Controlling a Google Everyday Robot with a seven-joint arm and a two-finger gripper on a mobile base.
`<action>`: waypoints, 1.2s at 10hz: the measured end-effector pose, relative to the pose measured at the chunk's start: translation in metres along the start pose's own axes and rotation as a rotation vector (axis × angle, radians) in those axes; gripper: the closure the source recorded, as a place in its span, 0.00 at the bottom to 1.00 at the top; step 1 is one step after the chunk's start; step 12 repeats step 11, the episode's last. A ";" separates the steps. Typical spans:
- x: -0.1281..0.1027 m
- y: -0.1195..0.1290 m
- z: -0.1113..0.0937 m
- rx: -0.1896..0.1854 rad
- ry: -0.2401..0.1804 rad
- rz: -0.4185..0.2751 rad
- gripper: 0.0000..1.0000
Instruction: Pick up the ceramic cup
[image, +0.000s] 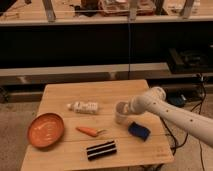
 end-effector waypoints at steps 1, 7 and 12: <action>0.005 -0.002 -0.008 -0.002 0.000 -0.003 0.82; 0.021 -0.011 -0.032 -0.003 -0.002 -0.013 0.82; 0.030 -0.013 -0.048 -0.004 -0.002 -0.010 0.82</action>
